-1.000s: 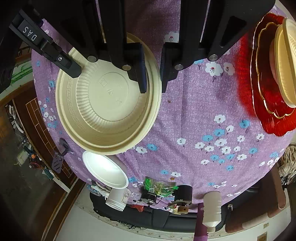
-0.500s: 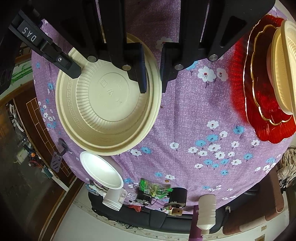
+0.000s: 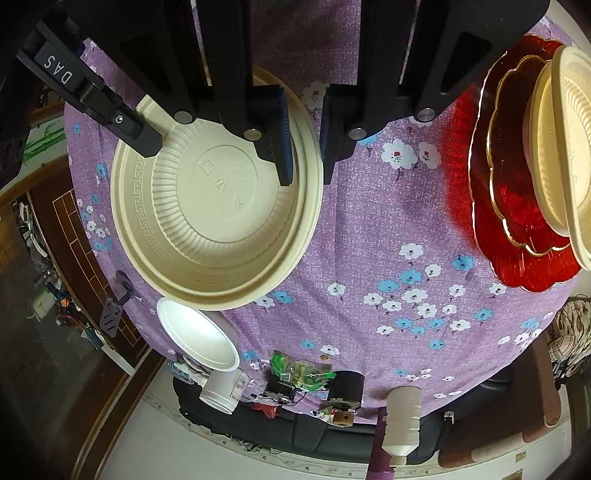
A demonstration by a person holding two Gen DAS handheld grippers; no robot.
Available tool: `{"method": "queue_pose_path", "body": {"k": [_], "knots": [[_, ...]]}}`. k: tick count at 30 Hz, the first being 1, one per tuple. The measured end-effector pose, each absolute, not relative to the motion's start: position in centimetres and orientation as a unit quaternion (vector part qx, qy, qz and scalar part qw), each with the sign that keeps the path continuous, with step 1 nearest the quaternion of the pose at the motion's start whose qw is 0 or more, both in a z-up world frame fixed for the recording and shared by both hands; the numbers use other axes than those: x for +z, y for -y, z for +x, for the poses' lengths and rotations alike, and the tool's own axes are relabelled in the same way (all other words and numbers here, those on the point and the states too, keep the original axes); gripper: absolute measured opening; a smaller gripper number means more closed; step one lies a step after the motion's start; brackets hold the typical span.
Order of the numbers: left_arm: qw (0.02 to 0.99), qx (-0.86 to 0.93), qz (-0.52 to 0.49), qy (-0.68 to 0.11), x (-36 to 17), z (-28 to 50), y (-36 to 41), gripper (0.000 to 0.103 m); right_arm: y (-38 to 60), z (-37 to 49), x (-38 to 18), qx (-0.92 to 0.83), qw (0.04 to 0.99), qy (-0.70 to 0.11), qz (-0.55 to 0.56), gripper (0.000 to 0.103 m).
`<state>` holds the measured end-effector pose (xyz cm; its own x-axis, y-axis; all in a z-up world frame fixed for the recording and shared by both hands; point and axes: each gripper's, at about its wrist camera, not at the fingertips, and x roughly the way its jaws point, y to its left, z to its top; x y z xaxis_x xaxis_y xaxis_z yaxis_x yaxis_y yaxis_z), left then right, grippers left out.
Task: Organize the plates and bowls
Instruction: 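Lift the smaller beige bowl and carry it toward the plate stack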
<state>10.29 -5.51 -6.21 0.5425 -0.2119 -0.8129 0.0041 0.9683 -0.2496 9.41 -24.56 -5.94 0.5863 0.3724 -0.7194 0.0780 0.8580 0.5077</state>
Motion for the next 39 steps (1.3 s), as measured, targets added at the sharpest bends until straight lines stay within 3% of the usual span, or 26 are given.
{"method": "queue_pose_path", "body": {"k": [39], "knots": [[0.885,-0.042,-0.131,-0.445,-3.9,8.4,2.2,0.012,21.6,9.0,-3.6,0.123,0.863,-0.432,0.230,0.011]]}}
